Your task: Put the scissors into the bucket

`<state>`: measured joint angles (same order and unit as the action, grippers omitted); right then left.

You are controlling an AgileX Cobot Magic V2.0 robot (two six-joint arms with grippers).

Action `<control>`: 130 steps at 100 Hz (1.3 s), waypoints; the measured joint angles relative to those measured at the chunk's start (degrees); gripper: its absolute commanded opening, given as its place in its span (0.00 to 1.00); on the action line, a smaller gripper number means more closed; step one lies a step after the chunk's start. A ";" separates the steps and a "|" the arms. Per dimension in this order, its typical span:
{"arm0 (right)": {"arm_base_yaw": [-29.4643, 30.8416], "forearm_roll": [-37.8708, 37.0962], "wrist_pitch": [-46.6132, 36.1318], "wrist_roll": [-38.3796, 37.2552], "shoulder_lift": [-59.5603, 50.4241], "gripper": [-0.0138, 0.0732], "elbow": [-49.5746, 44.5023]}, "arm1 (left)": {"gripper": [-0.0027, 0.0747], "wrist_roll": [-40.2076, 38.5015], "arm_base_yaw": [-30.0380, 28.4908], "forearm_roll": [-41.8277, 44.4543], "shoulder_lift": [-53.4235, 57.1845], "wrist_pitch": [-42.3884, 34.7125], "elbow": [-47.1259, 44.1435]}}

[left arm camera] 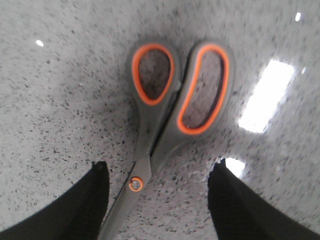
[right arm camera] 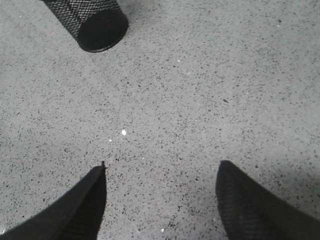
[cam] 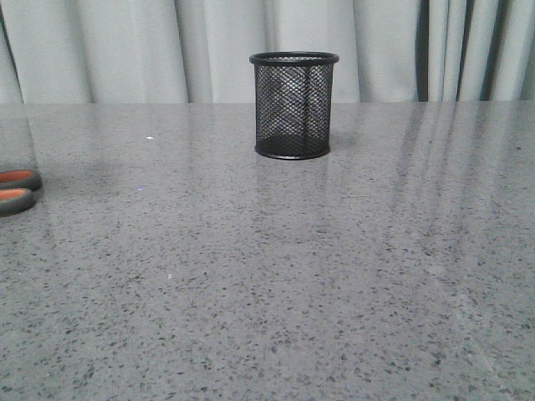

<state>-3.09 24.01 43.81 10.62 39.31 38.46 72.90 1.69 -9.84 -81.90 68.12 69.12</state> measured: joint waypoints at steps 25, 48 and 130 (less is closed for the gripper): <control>-1.54 0.00 0.00 0.19 0.00 0.65 0.00 | 0.56 9.17 0.00 -1.70 -5.75 1.79 1.28; -1.54 0.00 0.00 0.19 0.00 0.65 0.00 | 0.56 10.06 0.00 -0.52 -8.06 1.79 1.28; -1.54 0.00 0.00 0.83 0.00 0.65 0.00 | 0.56 11.09 0.00 -0.19 -12.60 1.39 1.82</control>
<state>-4.64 24.01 43.81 11.46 39.31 38.46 83.99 1.69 -10.03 -94.51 69.51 70.94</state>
